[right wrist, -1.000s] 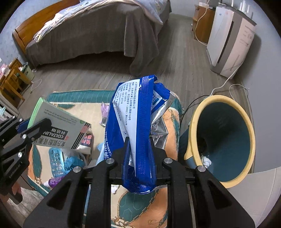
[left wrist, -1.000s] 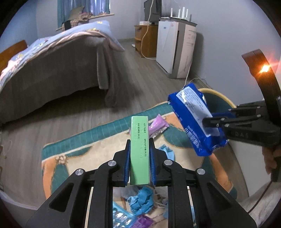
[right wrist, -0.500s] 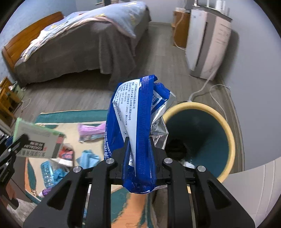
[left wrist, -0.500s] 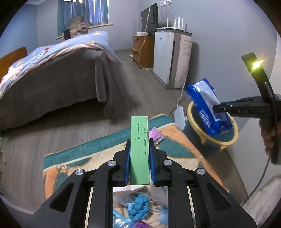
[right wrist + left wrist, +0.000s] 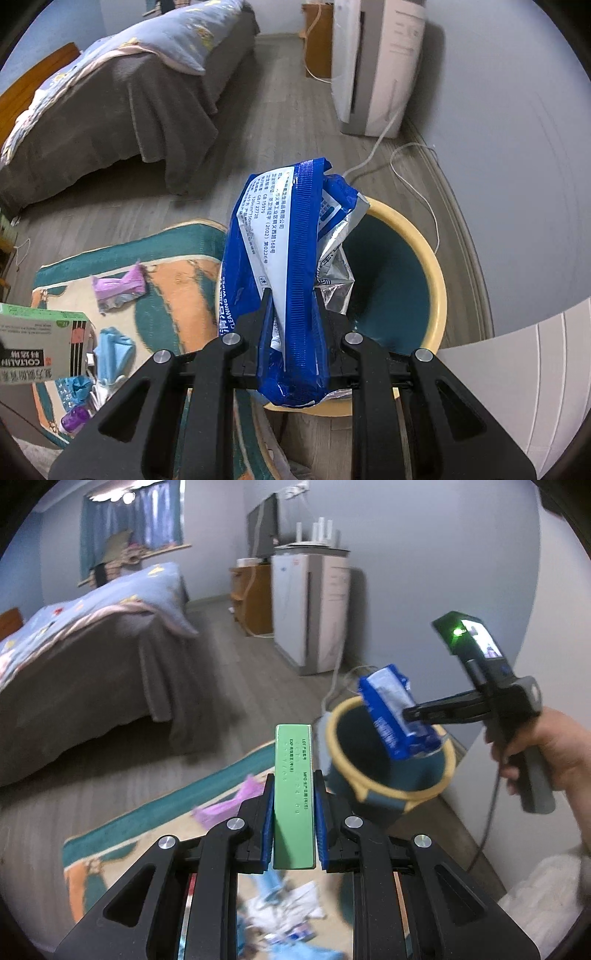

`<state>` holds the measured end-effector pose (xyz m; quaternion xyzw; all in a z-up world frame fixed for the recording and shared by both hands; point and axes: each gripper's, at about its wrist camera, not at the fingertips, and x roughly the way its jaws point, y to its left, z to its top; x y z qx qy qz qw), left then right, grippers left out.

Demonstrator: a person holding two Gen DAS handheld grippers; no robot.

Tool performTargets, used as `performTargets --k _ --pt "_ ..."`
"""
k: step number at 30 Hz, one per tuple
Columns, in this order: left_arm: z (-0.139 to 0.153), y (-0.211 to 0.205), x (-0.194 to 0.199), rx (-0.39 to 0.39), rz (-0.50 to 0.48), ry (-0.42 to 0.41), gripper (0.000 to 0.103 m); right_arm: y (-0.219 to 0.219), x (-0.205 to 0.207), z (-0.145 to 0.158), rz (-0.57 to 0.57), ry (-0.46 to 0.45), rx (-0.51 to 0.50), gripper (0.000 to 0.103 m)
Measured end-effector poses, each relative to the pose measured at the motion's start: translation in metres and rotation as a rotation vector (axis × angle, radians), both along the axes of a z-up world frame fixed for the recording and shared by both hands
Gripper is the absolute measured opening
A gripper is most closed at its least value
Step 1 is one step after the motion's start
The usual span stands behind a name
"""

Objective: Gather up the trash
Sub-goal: 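Carry the wipes packet and green box over the teal bin, then open both tools to drop the packet and box into the bin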

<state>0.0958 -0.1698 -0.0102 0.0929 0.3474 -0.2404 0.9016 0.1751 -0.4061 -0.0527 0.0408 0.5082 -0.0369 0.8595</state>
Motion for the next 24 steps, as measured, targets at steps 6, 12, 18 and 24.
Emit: performTargets --k 6,12,18,24 --pt "-0.009 -0.043 0.016 0.017 -0.063 0.042 0.020 -0.023 0.003 -0.016 -0.050 0.039 0.024 0.019" --pt "-0.014 -0.075 0.033 0.015 -0.122 0.069 0.020 -0.053 0.006 -0.041 -0.138 0.094 0.050 0.019" --pt "-0.026 -0.111 0.054 0.034 -0.154 0.082 0.020 -0.073 0.007 -0.060 -0.208 0.134 0.062 0.019" --pt "-0.041 -0.135 0.074 0.038 -0.155 0.094 0.020 -0.074 0.013 -0.070 -0.214 0.155 0.073 0.019"
